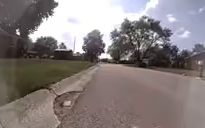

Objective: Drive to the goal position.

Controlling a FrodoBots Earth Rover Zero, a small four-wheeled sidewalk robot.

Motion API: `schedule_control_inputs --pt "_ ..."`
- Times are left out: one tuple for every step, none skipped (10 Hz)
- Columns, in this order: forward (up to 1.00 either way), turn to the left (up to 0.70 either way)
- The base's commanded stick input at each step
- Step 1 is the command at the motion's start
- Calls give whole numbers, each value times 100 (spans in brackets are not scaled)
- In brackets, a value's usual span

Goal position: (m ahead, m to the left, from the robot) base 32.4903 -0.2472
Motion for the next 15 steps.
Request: schedule_control_inputs --pt "100 0" --pt "100 0" --pt "100 0" --pt "100 0" --pt "100 0" --pt "100 0" --pt "100 0" --pt "100 0" --pt "100 0" --pt "100 0" --pt "100 0" --pt "100 0" --pt "100 0" --pt "100 0" --pt "100 0"
